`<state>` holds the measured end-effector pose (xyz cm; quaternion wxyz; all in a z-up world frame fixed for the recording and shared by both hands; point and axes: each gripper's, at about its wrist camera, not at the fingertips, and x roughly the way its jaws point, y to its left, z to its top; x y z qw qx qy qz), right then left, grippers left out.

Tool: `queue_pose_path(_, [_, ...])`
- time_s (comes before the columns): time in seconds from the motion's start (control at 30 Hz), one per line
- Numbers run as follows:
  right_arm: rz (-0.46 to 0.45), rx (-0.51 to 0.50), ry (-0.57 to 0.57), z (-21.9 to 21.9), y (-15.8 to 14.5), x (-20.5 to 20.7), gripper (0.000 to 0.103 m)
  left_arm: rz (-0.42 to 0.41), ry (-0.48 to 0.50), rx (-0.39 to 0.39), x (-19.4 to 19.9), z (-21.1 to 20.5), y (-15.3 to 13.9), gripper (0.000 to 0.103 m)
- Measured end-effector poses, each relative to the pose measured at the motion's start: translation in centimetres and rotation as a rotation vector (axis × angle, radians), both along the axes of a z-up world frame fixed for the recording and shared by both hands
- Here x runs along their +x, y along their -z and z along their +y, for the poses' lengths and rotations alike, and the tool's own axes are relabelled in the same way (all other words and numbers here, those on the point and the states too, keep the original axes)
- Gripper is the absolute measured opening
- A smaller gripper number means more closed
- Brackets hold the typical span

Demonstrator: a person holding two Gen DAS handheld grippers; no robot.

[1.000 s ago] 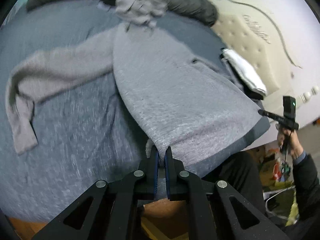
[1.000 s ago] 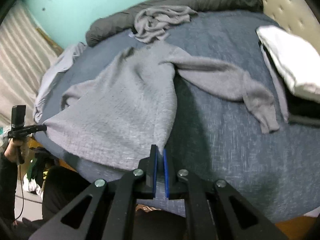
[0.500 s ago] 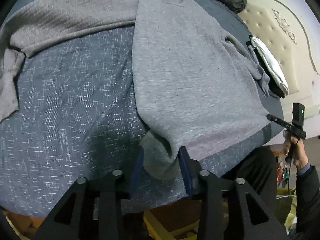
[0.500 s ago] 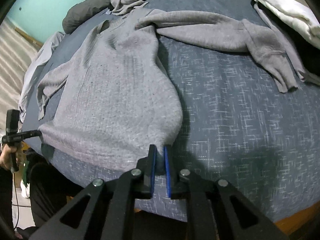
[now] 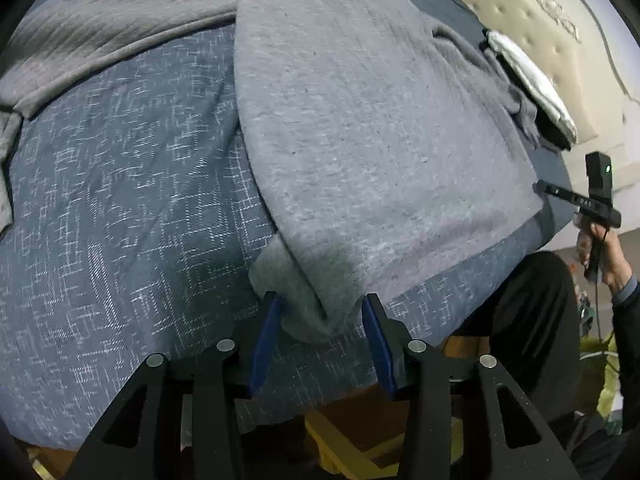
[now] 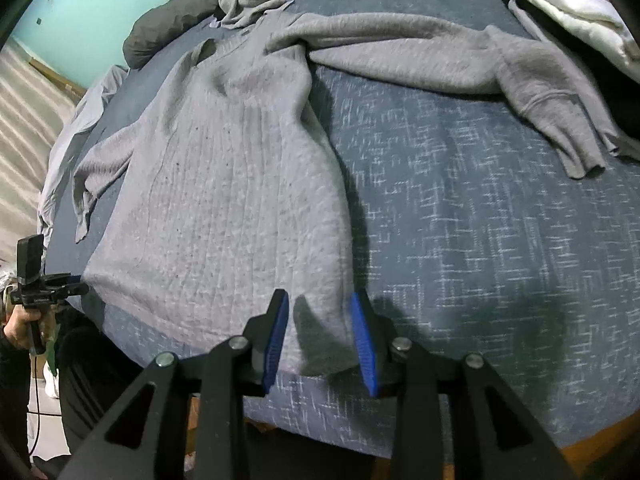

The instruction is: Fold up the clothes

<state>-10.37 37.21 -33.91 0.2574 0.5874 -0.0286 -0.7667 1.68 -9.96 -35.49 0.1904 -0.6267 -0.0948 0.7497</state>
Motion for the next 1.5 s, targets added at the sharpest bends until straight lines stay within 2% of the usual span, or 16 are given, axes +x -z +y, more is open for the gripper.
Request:
queue_pose_path(0.03, [-0.004, -0.008, -0.003, -0.1, 0.1, 0.0, 0.029, -0.001, 0.010, -0.006, 0.0, 0.3, 0.1, 0.028])
queue_pose_path(0.07, [-0.001, -0.010, -0.008, -0.1, 0.1, 0.2, 0.015, -0.002, 0.018, -0.011, 0.0, 0.3, 0.1, 0.007])
queue_pose_path(0.17, [0.011, -0.022, -0.025, -0.3, -0.6, 0.7, 0.004, 0.017, 0.021, 0.005, 0.3, 0.3, -1.0, 0.006])
queue_pose_path(0.3, [0.019, -0.082, -0.034, 1.0, -3.2, 1.4, 0.003, 0.030, 0.006, 0.051, 1.0, -0.8, -3.5, 0.005])
queue_pose_path(0.47, [0.038, -0.092, -0.091, 1.4, -6.6, 3.2, 0.003, 0.034, -0.044, 0.105, 2.3, -3.6, -6.4, 0.005])
queue_pose_path(0.6, [0.024, -0.043, -0.120, 0.6, -5.0, 3.9, 0.003, 0.016, -0.070, 0.096, 2.9, -4.8, -5.9, 0.005])
queue_pose_path(0.73, [-0.014, -0.018, -0.104, -0.5, -2.2, 4.0, 0.003, -0.034, -0.100, 0.070, 3.0, -5.2, -2.9, 0.005])
queue_pose_path(0.83, [-0.033, -0.011, -0.103, -1.1, -1.5, 3.8, 0.005, -0.059, -0.124, 0.067, 2.7, -5.3, -1.4, 0.008])
queue_pose_path(0.9, [-0.031, -0.016, -0.093, -1.1, -2.1, 3.3, 0.013, -0.058, -0.134, 0.071, 2.4, -5.0, -1.5, 0.009])
queue_pose_path(0.97, [0.000, -0.033, -0.074, -0.7, -3.5, 2.5, 0.027, -0.035, -0.117, 0.020, 2.0, -4.9, -2.6, 0.010])
queue_pose_path(1.0, [0.015, -0.042, -0.064, -0.5, -4.1, 2.2, 0.030, -0.015, -0.110, -0.019, 1.7, -4.9, -3.2, 0.010])
queue_pose_path(1.03, [0.030, -0.050, -0.054, -0.3, -4.8, 1.8, 0.033, 0.006, -0.116, -0.018, 1.1, -5.0, -3.9, 0.010])
queue_pose_path(1.13, [0.088, -0.068, -0.021, -0.2, -6.7, -0.3, 0.036, 0.071, -0.135, -0.013, -0.8, -5.3, -6.1, 0.020])
queue_pose_path(1.2, [0.119, -0.086, -0.012, -0.5, -7.6, -2.1, 0.036, 0.140, -0.155, -0.017, -3.4, -5.4, -8.0, 0.030])
queue_pose_path(1.37, [0.157, -0.148, 0.024, -2.5, -9.2, -8.1, 0.043, 0.241, -0.186, -0.009, -10.1, -5.0, -10.4, 0.031])
queue_pose_path(1.5, [0.193, -0.116, 0.001, -5.7, -9.6, -12.8, 0.043, 0.269, -0.175, -0.011, -15.6, -5.0, -10.5, 0.031])
